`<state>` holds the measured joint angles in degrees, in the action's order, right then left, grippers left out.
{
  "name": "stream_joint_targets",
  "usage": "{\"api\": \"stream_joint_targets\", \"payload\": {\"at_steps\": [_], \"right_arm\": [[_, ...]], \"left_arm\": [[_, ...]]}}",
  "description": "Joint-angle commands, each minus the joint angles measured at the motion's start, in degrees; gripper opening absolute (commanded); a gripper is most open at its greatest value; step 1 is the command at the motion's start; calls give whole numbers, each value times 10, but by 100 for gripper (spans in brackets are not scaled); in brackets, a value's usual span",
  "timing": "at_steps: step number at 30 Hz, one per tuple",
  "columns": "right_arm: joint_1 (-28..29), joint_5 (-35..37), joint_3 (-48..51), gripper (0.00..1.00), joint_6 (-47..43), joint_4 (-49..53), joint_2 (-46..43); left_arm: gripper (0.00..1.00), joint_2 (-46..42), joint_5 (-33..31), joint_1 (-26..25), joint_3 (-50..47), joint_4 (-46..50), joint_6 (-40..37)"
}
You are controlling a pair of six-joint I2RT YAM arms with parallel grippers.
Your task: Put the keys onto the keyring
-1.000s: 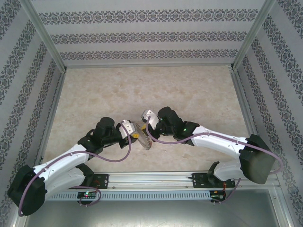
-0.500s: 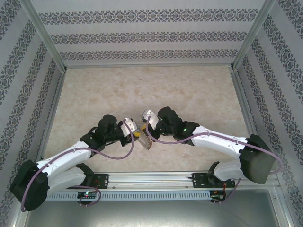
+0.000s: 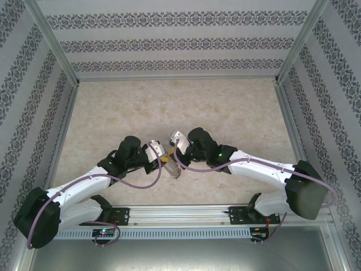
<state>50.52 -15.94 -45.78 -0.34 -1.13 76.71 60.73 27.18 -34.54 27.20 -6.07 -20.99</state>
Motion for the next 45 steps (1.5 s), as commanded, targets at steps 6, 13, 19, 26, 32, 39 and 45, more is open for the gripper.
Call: {"api": "stream_joint_targets", "payload": {"at_steps": [6,13,19,26,32,39,45], "right_arm": [[6,-17,-15,0,-5,-29,-5],[6,-20,-14,0,-5,-31,-4],[6,-18,-12,0,-3,-34,-7],[5,-1,-7,0,-1,-30,-9],[-2,45,10,0,14,-13,-18],[-10,43,11,0,31,-5,-5],[-9,62,-6,0,33,11,19]], "left_arm": [[26,9,13,-8,16,-25,-8],[26,13,16,-8,17,-38,-5],[16,16,19,-8,14,-47,-1],[0,5,18,-8,8,-39,-2],[0,-15,7,-8,-15,-52,8],[0,-10,32,-8,-30,-68,17],[0,-9,29,-8,-33,-79,11]]}}
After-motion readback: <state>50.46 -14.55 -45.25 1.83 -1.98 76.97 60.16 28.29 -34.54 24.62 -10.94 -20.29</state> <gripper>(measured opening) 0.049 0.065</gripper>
